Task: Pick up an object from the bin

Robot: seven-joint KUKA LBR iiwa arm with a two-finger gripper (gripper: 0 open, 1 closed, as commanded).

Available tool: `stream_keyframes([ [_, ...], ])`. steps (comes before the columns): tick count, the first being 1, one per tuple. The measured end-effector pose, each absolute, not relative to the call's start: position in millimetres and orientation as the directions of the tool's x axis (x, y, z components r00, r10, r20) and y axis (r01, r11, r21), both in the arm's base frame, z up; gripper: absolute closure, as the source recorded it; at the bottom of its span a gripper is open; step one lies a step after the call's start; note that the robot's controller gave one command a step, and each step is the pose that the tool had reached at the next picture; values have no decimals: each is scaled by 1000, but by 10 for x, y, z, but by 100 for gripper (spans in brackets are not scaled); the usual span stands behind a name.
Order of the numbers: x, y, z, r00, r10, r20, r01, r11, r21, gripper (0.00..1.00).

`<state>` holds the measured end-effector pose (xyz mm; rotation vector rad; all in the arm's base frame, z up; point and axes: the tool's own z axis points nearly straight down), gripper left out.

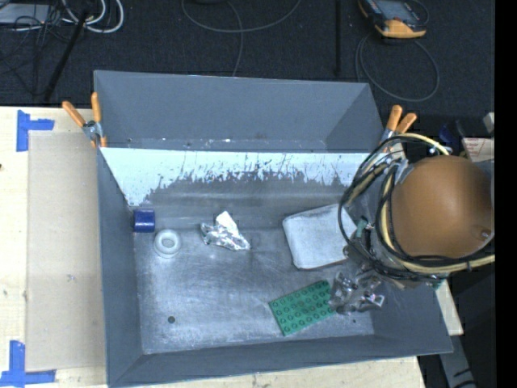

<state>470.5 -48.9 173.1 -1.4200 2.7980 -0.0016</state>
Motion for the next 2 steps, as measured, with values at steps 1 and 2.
stream_keyframes([
  [1,5032,-111,1016,-768,-640,3,-640,768,5,100],
  [2,5036,-120,1028,-769,-639,2,-639,769,3,0],
])
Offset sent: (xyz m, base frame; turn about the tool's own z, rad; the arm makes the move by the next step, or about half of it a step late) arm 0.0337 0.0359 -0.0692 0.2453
